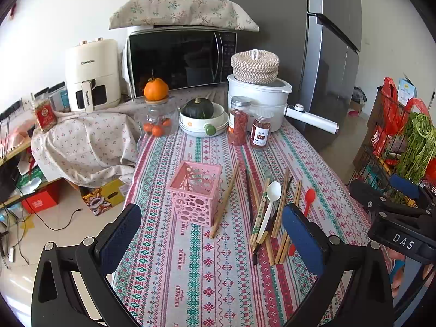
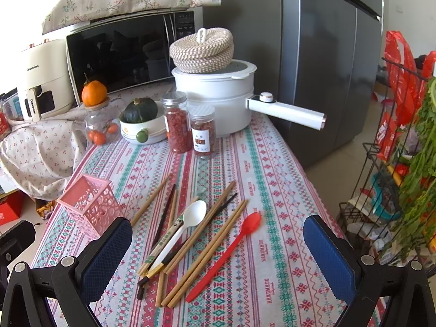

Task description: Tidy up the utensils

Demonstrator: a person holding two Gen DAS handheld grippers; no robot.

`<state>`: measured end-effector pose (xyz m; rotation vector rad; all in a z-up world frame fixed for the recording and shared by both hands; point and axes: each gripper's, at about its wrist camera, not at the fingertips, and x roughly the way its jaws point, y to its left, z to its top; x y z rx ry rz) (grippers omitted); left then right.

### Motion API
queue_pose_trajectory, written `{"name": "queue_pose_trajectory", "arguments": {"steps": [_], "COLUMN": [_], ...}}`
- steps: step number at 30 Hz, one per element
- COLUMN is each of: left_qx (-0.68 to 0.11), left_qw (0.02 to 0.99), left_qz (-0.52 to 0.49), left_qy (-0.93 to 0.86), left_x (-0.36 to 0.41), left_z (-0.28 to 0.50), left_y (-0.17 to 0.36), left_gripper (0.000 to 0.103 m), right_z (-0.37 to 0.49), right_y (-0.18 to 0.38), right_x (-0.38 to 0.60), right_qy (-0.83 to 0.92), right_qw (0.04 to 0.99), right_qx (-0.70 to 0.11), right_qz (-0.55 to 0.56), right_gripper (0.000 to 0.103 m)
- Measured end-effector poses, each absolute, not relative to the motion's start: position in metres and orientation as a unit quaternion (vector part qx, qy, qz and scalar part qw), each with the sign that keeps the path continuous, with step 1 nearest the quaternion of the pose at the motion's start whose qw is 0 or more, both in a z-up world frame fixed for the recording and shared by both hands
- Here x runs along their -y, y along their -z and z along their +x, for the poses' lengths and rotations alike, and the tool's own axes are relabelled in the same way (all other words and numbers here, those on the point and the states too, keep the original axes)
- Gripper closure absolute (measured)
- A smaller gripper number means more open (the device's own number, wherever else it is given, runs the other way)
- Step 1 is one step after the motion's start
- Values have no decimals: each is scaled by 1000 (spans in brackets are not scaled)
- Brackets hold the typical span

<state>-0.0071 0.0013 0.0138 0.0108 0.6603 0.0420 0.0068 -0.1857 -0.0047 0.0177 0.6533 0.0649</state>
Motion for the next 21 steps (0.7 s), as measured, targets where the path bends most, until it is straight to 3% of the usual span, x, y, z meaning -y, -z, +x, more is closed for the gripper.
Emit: {"name": "queue_pose_trajectory", "arguments": {"steps": [15, 21], "left_qx": [-320, -343], "left_qw": [947, 936], "left_qz": [22, -46], "left_qy": [-10, 66], "left_x": [1, 5], "left_z": [-3, 20], "left_y": [-17, -13], "left_gripper": [0, 0], "right_z": [7, 19], "right_y": [7, 6], "right_x": [185, 196], "right_qy": [-34, -35], "right_qw": [945, 937], "right_qx": [-325, -346], "right_qz": [9, 21], "right_gripper": [0, 0]}}
